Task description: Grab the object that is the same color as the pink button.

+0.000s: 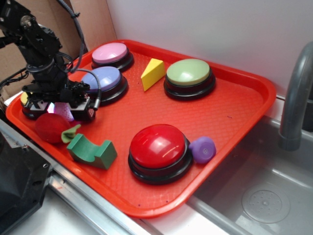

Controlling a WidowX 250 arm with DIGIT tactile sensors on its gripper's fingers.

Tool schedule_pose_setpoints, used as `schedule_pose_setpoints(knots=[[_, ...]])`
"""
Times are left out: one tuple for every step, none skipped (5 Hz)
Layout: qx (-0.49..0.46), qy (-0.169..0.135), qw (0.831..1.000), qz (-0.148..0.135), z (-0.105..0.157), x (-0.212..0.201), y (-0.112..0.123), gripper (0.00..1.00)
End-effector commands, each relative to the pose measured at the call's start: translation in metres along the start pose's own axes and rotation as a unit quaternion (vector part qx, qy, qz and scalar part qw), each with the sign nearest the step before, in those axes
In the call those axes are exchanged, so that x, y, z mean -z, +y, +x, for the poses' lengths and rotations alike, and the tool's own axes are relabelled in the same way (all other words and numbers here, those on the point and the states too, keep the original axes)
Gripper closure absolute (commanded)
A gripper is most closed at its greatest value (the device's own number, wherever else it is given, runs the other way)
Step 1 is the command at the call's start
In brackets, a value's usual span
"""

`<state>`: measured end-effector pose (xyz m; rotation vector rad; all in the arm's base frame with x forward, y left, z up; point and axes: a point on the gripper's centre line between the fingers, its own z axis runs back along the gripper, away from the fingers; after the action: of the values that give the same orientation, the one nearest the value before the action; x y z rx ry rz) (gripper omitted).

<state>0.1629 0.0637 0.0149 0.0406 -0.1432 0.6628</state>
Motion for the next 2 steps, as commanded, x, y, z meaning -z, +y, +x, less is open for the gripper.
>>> schedule_pose_setpoints(knots=[[0.008,-0.025,1.000,-0.018,0.013,-0.012,-0.007,1.00],[0.042,-0.006,0.999,-0.020,0.021,-0.039,-0.022,1.00]])
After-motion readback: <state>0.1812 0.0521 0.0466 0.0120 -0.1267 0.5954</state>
